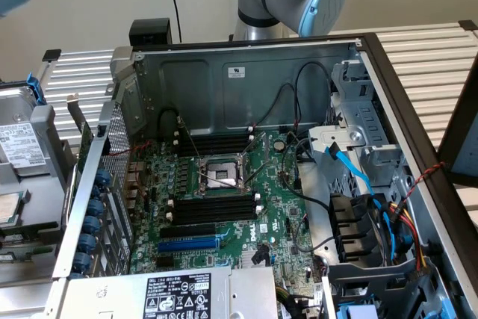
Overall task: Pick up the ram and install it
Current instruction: 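Reach for the ram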
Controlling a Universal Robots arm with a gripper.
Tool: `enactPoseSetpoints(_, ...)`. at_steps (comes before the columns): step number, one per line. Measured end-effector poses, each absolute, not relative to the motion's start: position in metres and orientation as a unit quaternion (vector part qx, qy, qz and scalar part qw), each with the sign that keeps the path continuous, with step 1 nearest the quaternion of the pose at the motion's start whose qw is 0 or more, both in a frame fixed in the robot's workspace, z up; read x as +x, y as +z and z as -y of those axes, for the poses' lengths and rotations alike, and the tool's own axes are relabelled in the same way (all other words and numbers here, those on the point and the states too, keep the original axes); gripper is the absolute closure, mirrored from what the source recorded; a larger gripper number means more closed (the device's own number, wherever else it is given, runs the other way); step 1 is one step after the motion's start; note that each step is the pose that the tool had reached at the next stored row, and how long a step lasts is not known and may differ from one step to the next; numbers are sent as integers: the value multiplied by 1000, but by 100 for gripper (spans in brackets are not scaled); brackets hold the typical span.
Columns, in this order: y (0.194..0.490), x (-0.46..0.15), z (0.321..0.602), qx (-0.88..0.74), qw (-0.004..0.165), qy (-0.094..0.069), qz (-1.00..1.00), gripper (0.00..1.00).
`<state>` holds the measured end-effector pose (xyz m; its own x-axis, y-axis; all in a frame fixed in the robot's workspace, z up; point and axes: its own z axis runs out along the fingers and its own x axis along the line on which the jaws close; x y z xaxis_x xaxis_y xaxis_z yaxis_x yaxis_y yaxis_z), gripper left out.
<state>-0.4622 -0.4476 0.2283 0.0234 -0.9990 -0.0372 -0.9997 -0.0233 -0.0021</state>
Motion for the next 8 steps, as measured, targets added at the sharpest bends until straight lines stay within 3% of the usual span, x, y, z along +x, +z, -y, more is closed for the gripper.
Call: enactPoseSetpoints(8, 227, -462, 448, -715, 13, 13, -699, 80)
